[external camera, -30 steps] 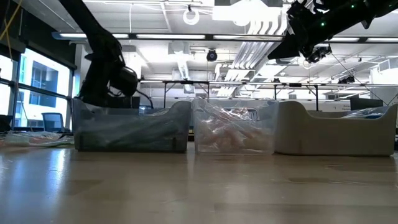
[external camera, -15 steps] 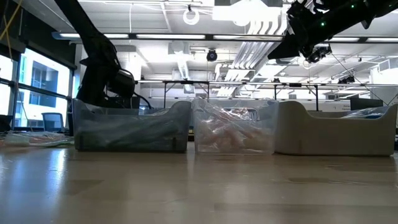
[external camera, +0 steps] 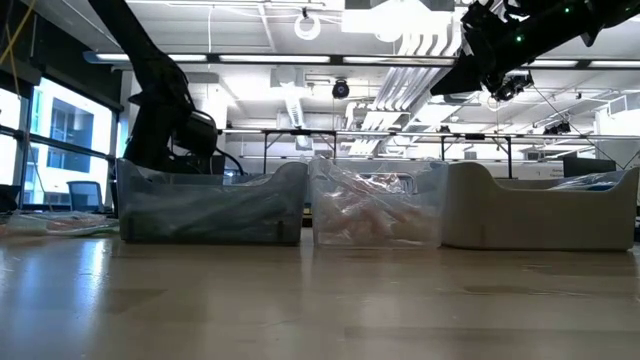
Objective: Pick & Place Toothbrushes
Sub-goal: Put the blue toothbrush into the gray bin
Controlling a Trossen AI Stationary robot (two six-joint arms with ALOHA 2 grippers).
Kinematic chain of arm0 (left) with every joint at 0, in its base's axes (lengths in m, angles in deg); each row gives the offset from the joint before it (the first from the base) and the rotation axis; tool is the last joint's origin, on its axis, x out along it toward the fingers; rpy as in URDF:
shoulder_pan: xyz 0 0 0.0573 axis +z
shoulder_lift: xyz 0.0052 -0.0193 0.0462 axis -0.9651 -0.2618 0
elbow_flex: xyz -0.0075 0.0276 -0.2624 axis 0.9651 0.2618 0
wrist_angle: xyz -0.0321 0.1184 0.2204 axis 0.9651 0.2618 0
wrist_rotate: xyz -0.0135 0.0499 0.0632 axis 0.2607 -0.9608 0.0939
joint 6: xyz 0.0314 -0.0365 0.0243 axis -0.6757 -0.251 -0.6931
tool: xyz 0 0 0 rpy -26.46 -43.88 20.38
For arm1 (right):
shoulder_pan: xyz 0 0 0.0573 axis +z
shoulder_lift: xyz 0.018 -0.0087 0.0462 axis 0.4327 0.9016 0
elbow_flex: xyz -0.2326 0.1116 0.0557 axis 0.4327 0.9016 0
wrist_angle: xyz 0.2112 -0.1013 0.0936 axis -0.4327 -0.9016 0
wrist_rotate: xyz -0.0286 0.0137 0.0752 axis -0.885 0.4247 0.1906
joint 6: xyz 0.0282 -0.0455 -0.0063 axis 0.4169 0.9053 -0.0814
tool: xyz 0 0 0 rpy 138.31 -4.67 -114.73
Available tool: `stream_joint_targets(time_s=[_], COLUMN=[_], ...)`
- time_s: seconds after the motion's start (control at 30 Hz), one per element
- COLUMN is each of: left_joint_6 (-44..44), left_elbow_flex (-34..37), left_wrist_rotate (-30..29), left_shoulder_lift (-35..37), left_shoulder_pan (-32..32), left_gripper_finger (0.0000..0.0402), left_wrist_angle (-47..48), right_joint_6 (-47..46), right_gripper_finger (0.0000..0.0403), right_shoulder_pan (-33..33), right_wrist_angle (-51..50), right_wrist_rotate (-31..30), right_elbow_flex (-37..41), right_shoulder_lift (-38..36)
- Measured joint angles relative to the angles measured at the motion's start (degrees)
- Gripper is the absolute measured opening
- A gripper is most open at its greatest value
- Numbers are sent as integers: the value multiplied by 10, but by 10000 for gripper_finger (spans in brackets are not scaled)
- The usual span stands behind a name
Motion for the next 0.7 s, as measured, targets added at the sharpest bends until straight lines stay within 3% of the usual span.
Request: stream_joint_targets(time_s=[0.33, 0.7], left_joint_6=[5, -9], left_elbow_flex=[-35, -152], left_wrist_rotate=[0, 18], left_shoulder_lift=[18, 18], left_shoulder_pan=[0, 0], left_gripper_finger=[10, 11], left_wrist_angle=[-1, 5], right_joint_6=[1, 2], right_gripper_finger=[2, 2], right_shoulder_pan=[0, 0], right_wrist_angle=[0, 0], right_wrist_rotate=[0, 0], right_elbow_flex=[0, 0], right_shoulder_lift=[0, 0])
